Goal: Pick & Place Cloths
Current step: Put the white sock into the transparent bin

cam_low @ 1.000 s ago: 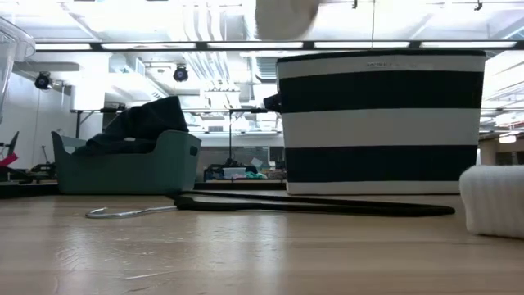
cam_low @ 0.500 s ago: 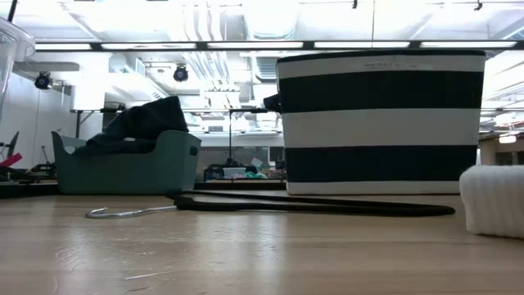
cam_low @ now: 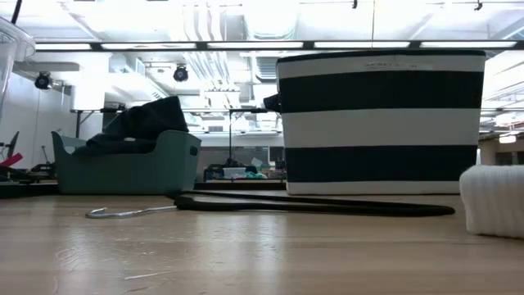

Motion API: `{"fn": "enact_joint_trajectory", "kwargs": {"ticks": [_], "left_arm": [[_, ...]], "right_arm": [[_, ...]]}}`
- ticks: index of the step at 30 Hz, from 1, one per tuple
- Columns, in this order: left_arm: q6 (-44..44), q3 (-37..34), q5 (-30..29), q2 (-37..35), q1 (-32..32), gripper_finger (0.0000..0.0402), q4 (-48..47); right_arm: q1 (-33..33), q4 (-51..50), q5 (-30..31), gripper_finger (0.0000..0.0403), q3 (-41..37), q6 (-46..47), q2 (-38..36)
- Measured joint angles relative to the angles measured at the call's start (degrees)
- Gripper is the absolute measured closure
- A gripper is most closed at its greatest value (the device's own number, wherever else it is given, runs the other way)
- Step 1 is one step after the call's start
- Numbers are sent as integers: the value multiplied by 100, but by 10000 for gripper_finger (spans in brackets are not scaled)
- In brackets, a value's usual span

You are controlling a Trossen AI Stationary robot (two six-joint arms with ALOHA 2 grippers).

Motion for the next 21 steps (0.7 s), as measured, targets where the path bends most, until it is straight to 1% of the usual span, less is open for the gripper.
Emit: {"fn": "enact_joint_trajectory", "kwargs": {"ticks": [3,5,7,10,11,15,18,21], "left_arm": [[-16,0,13,17,0,250,-13],[-75,0,29,16,1,270,-4],[-112,0,112,13,1,302,9],[-94,-2,247,13,1,369,7],[-94,-2,299,13,1,380,7],[-251,0,607,-36,1,379,-157],[-467,0,1022,-223,-15,381,-712],[-750,11,1450,-495,-114,384,-1434]], "right_arm": [[0,24,0,394,-68,3,0],[0,108,0,394,-120,-4,0],[0,138,-15,394,-136,-30,0],[7,217,-20,392,-180,-62,-4],[7,268,-24,389,-197,-64,-4],[8,289,-42,369,-205,-81,-4],[-4,26,-235,349,-205,-39,-4],[8,-562,-464,324,-207,225,-7]]}}
